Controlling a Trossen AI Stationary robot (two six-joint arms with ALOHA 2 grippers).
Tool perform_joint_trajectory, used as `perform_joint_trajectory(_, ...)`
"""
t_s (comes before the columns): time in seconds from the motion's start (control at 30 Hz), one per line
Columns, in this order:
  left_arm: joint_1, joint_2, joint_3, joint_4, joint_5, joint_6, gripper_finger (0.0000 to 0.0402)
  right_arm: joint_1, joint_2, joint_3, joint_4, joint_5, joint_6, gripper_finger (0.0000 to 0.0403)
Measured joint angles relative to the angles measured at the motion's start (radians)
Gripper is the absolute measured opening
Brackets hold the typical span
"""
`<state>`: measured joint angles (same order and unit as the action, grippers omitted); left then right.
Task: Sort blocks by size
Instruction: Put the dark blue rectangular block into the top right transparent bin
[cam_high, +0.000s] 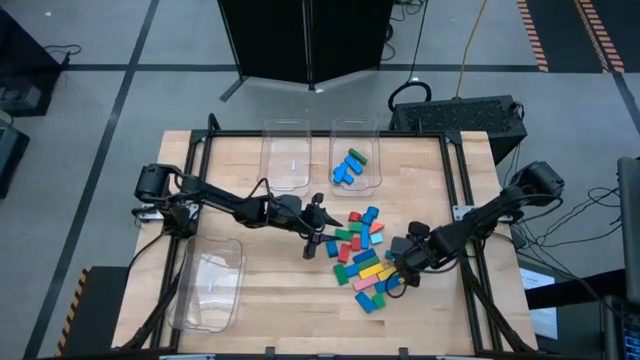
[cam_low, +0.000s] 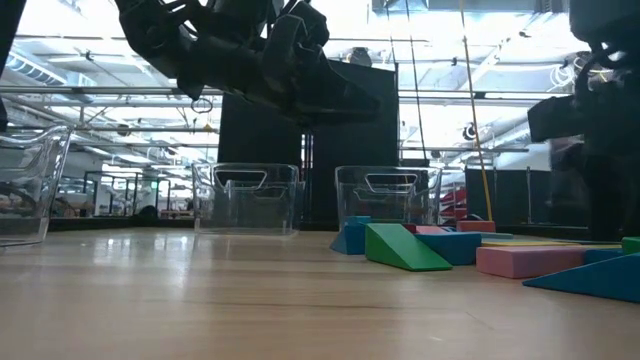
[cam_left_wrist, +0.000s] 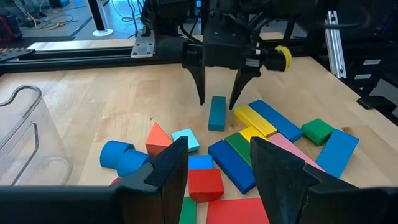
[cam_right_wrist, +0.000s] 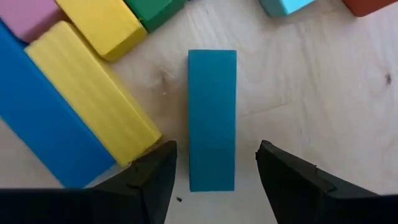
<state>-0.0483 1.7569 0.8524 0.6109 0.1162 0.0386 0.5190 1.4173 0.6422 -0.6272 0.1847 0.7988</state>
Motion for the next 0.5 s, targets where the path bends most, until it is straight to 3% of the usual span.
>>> perform_joint_trajectory(0.17,0.0,0.0,0.0,0.0,0.0,0.0,0.0173,0.0,0.031,0.002,0.014,-0.002,-0.003,0.0203)
perform_joint_trajectory(0.5,0.001,0.0,0.0,0.0,0.0,-0.001,0.0173,0.0,0.036,0.002,0.029,-0.011,-0.018,0.0104)
